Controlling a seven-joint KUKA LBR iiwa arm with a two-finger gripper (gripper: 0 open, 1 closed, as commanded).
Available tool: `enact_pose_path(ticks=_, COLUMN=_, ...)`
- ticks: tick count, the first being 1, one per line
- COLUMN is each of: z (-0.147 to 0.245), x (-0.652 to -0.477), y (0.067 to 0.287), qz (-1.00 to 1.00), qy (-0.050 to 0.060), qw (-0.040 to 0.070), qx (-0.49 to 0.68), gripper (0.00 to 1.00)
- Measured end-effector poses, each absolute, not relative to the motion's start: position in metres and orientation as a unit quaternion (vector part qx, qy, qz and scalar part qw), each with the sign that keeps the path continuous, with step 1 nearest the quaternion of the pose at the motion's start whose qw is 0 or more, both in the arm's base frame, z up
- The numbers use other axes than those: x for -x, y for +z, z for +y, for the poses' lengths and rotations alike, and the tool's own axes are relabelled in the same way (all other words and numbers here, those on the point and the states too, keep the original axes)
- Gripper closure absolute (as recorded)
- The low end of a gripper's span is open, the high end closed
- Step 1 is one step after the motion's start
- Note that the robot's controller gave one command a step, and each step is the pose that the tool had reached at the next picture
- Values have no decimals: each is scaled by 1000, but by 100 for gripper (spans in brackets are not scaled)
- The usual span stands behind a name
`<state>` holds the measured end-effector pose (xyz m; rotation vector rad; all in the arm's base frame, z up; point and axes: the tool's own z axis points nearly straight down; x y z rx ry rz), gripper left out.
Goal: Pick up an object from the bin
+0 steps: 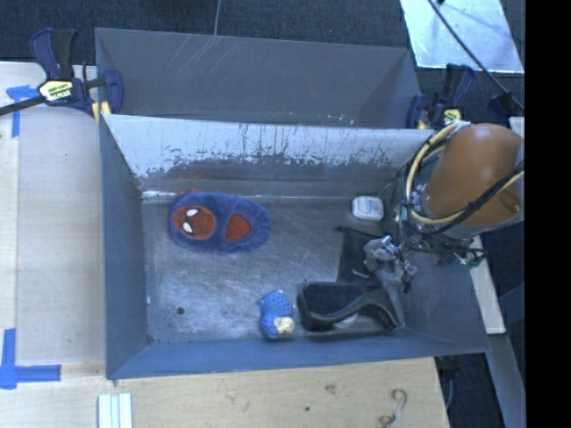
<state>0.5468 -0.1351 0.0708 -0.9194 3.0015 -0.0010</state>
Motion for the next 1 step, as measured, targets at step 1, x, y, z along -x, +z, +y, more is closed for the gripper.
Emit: enact_pose_path(ticks=1, z=-146, x=-541, y=200, qz=952, qy=-3, qw=5, qx=305, gripper=100)
